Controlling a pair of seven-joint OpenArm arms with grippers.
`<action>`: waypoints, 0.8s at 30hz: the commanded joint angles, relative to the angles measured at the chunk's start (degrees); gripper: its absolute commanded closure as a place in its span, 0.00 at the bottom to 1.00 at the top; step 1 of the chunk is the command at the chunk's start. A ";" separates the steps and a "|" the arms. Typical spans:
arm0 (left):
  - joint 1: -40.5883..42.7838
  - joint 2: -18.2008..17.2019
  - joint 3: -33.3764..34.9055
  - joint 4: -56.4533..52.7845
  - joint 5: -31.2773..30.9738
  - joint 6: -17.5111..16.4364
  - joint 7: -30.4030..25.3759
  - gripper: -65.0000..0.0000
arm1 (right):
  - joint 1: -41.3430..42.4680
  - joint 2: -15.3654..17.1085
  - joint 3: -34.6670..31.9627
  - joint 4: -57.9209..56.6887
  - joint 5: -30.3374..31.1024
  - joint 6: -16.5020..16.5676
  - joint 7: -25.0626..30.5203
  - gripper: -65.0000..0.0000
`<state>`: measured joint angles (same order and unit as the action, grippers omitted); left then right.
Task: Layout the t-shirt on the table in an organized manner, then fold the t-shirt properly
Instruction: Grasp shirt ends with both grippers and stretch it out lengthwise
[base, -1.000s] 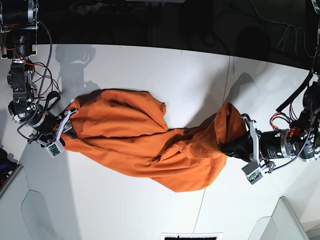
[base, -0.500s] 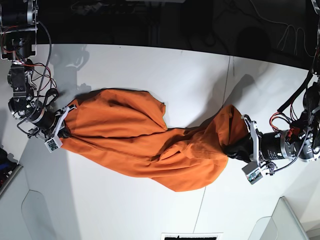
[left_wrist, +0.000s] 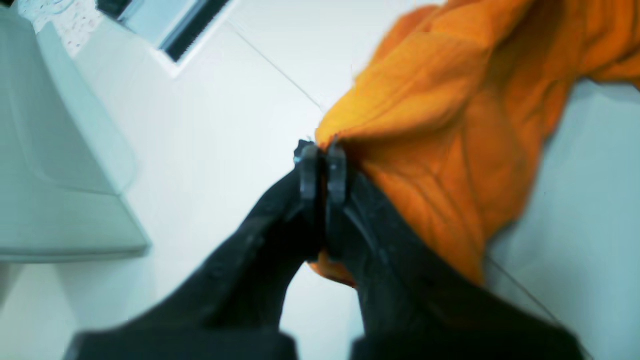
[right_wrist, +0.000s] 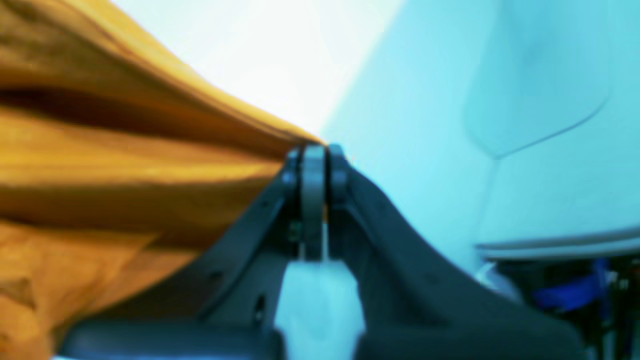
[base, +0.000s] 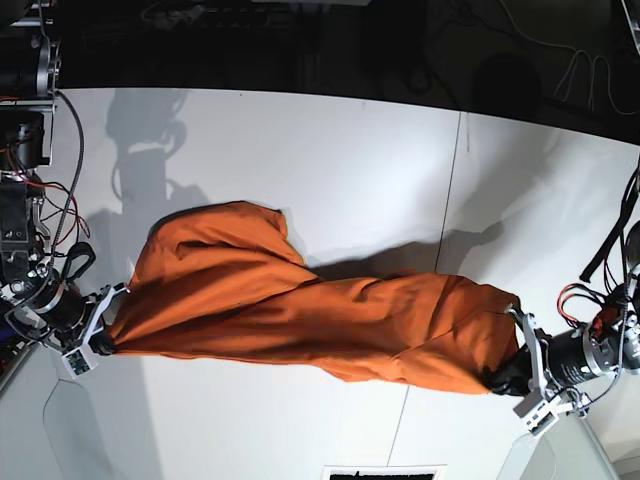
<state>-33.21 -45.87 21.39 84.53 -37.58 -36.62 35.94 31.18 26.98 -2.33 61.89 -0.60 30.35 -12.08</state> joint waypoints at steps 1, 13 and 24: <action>-3.85 -1.14 -0.85 -0.92 -0.28 0.63 -1.70 1.00 | 3.13 0.94 0.55 1.01 0.57 -0.55 1.57 1.00; -16.63 -5.64 -0.85 -8.74 -12.31 -1.88 1.53 1.00 | 10.16 0.94 0.79 8.55 5.88 -0.55 -7.15 1.00; 1.79 -12.83 -0.83 11.76 -32.46 -3.38 18.75 1.00 | -9.75 2.49 2.08 25.22 12.63 -0.57 -13.90 1.00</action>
<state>-30.11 -57.54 21.26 96.03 -69.58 -39.79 55.31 20.21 28.69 -0.75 86.26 10.94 29.28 -27.46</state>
